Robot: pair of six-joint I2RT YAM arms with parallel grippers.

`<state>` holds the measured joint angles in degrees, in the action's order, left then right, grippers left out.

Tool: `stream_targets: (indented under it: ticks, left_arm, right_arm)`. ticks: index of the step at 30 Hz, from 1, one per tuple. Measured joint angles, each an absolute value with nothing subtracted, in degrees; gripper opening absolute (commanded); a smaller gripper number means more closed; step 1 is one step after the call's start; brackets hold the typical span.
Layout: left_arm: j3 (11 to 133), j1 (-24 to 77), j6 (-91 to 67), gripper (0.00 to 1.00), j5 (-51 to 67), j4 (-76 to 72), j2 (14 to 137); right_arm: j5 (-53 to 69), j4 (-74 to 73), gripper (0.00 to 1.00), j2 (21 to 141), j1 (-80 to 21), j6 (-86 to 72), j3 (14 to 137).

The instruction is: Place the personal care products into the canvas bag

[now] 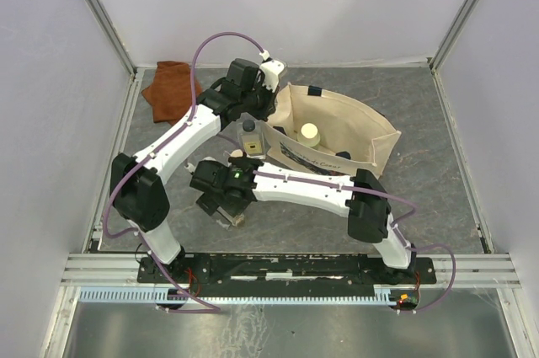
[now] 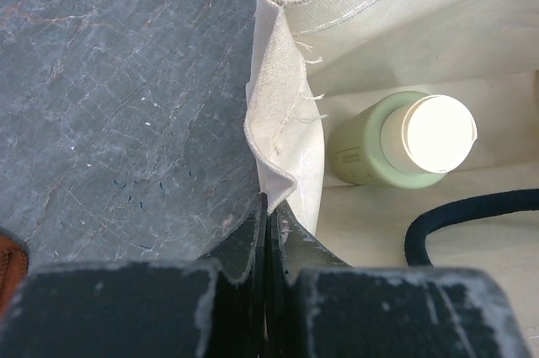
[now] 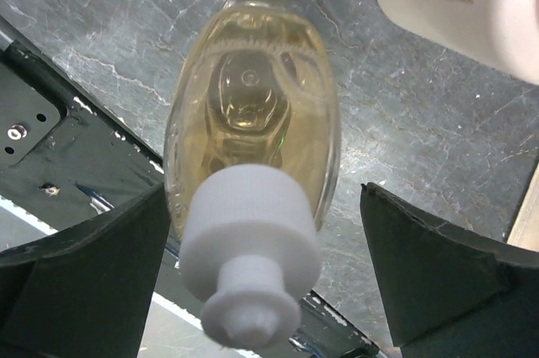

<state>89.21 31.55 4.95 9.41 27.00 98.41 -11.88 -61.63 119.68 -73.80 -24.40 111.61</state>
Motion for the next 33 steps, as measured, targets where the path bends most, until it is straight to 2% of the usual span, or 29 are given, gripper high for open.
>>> stream_targets:
  ticks: [15,17,22,24,28,33]
  left_arm:
    - [88.9,31.35,5.32,0.03,9.45,27.64,97.73]
    - [88.77,31.24,5.32,0.03,9.47,27.64,97.67]
    - [88.64,31.2,5.34,0.03,9.63,27.66,97.54]
    - [88.58,31.18,5.34,0.03,9.63,27.64,97.54]
    - [88.38,31.14,5.34,0.03,9.76,27.64,97.45]
    - [88.16,30.92,5.34,0.03,10.2,27.59,97.34]
  right_arm:
    - [-8.62,-61.93,1.0,123.76,-72.25,-22.44,116.88]
    - [-8.23,-61.76,0.96,124.03,-72.27,-22.44,116.9]
    - [-7.57,-61.67,0.81,124.81,-72.36,-22.39,116.9]
    - [-7.46,-61.54,0.71,124.81,-72.38,-22.22,116.9]
    - [-8.86,-62.28,0.44,124.75,-72.42,-21.8,116.75]
    - [-8.1,-61.41,0.38,124.16,-72.01,-22.2,115.81]
